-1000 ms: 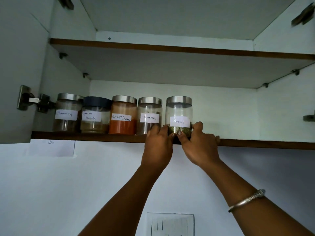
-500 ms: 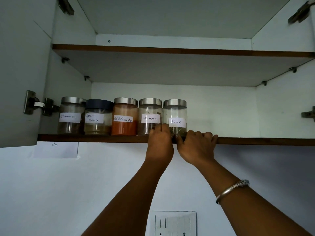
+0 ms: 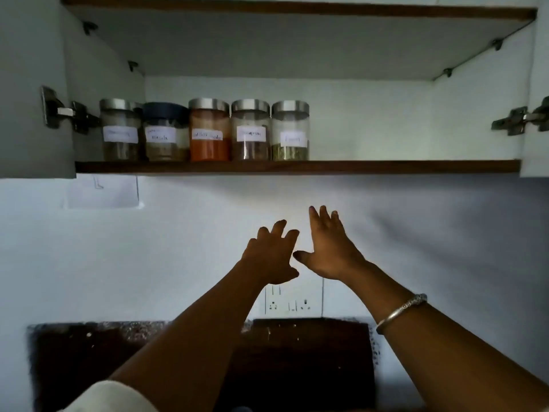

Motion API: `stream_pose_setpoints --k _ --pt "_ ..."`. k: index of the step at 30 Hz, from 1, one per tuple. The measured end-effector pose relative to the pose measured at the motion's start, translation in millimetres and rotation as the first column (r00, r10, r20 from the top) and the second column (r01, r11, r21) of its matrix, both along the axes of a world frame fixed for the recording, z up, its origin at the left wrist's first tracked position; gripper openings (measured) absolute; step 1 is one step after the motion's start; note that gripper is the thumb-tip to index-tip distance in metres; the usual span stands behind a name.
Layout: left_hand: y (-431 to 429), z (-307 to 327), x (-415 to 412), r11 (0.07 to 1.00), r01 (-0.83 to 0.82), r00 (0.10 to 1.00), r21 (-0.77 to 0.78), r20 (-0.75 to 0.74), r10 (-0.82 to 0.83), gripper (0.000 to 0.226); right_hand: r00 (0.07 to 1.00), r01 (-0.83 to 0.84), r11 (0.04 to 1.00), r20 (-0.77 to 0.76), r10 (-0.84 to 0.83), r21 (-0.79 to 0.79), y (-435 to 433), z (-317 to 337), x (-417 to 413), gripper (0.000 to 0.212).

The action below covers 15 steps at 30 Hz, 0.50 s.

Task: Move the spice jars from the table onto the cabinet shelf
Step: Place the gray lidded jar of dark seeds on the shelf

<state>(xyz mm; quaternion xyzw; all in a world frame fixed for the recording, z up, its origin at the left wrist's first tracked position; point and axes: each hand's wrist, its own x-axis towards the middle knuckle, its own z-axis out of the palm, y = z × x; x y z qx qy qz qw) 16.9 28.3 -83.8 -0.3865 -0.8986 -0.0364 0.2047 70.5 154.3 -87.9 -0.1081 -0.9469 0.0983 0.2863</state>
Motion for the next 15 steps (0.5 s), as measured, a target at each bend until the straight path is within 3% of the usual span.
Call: stream_pose_setpoints --k 5,12,15 --pt "-6 -112 20 0.999 0.041 0.949 -0.017 0.313 -0.034 0.083 0.983 0.011 0.996 0.184 0.005 -0.086 1 -105 33 0.089" --pt "-10 -245 65 0.981 0.047 0.823 -0.19 0.564 0.07 0.082 0.891 0.039 0.984 0.452 0.045 -0.176 7 -251 83 0.081" --pt "-6 -286 87 0.969 0.079 0.772 -0.235 0.629 0.09 0.08 0.848 0.057 0.979 0.526 0.055 -0.194 9 -301 104 0.088"
